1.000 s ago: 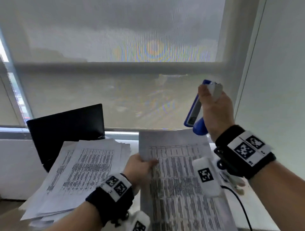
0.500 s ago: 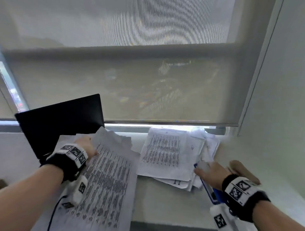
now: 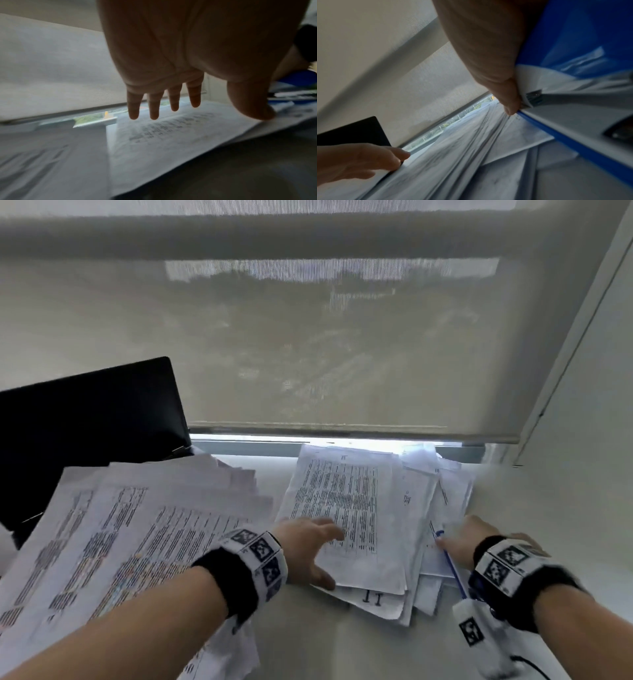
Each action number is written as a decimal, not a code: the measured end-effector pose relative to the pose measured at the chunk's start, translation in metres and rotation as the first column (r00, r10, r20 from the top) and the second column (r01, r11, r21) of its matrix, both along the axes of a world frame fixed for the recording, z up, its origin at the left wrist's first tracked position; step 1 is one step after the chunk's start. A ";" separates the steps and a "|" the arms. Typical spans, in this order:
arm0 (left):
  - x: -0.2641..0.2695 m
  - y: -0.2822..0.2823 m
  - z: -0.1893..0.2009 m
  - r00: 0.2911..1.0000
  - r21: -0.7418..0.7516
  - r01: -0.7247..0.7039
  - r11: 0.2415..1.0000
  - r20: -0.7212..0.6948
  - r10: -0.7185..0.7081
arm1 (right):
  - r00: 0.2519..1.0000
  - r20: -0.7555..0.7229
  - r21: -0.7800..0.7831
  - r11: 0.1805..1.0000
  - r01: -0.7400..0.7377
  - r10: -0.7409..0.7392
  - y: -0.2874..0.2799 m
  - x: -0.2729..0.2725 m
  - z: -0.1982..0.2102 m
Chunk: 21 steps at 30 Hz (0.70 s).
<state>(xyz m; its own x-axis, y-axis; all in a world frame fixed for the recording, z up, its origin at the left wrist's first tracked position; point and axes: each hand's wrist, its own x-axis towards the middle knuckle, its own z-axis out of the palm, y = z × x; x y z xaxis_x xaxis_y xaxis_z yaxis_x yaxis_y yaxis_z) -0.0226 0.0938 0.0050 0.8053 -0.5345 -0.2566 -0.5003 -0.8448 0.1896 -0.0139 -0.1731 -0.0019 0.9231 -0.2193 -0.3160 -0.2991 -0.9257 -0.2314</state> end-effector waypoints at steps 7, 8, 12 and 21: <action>0.006 -0.008 -0.011 0.997 0.110 0.071 0.991 0.029 -0.075 | 0.985 0.086 -0.010 0.989 0.150 -0.149 -0.018 0.031 -0.015; 0.005 -0.008 -0.010 0.997 0.118 0.073 0.990 0.026 -0.077 | 0.979 0.119 0.008 0.986 0.164 -0.164 -0.019 0.031 -0.015; 0.004 -0.007 -0.009 0.991 0.074 0.104 0.992 0.082 -0.110 | 0.940 0.319 0.024 0.993 0.116 -0.118 -0.024 0.017 -0.005; -0.004 -0.010 -0.012 0.988 -0.025 0.115 0.993 0.111 -0.112 | 0.953 0.235 -0.097 0.971 0.219 -0.191 -0.072 -0.034 -0.001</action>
